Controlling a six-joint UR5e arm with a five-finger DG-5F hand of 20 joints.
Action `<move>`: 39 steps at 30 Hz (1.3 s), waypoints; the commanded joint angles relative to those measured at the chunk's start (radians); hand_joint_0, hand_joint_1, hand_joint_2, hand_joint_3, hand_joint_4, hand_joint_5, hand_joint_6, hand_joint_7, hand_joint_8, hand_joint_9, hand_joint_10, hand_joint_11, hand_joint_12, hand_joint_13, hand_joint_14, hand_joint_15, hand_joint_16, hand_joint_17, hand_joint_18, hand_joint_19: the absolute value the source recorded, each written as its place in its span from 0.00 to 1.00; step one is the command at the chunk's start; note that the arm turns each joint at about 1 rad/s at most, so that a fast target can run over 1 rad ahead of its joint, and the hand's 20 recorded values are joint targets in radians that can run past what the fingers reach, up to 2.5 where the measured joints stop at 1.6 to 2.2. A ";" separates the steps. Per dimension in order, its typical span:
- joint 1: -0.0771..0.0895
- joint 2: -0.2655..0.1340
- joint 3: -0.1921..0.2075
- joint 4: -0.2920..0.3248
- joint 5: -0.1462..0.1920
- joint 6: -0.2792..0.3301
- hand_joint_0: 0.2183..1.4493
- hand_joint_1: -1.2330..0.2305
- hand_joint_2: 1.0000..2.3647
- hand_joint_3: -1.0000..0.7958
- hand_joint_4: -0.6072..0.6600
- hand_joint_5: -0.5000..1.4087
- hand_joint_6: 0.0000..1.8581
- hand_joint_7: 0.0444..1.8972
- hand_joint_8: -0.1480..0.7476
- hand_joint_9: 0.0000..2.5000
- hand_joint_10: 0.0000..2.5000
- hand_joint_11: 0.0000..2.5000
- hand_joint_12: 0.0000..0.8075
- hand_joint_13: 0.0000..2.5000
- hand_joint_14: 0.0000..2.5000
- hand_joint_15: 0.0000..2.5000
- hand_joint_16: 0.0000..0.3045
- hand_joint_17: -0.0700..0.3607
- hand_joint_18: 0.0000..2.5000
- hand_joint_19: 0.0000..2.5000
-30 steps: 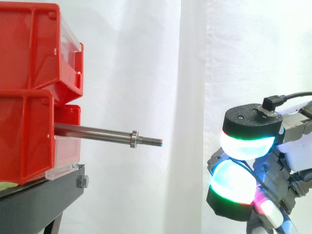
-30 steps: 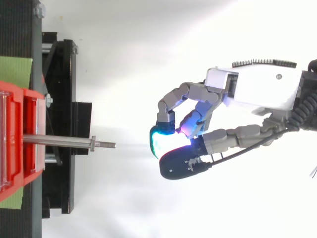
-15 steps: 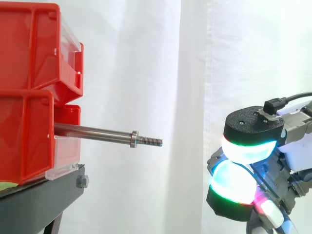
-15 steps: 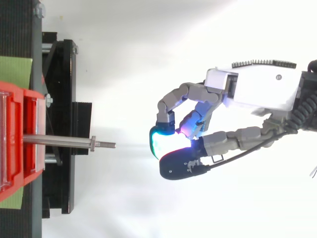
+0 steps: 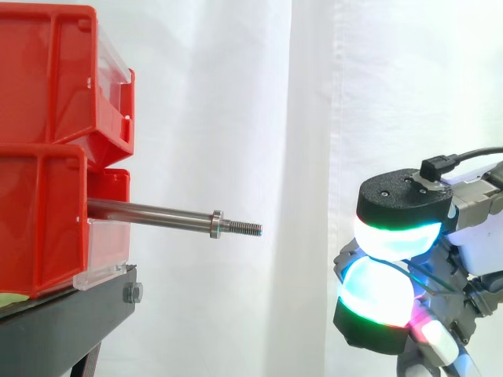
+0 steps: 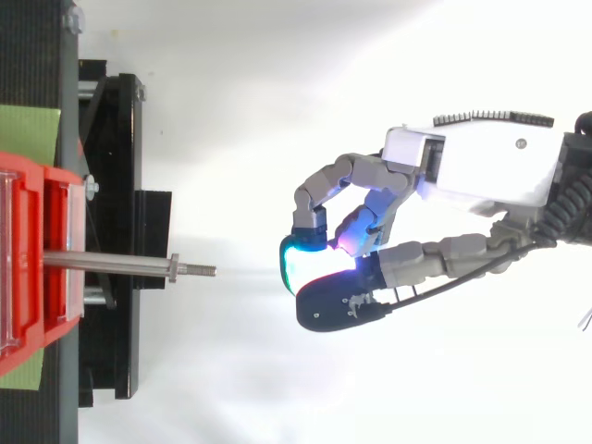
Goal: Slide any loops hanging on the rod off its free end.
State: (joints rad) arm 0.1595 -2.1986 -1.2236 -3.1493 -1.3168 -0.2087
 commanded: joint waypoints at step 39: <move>0.002 0.000 0.000 0.002 -0.001 -0.001 0.32 0.32 0.01 0.53 0.56 0.21 0.49 0.55 0.55 0.46 0.01 0.19 0.53 0.38 0.01 0.13 0.23 0.52 0.40 0.24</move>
State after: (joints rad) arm 0.1603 -2.1987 -1.2235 -3.1477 -1.3177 -0.2100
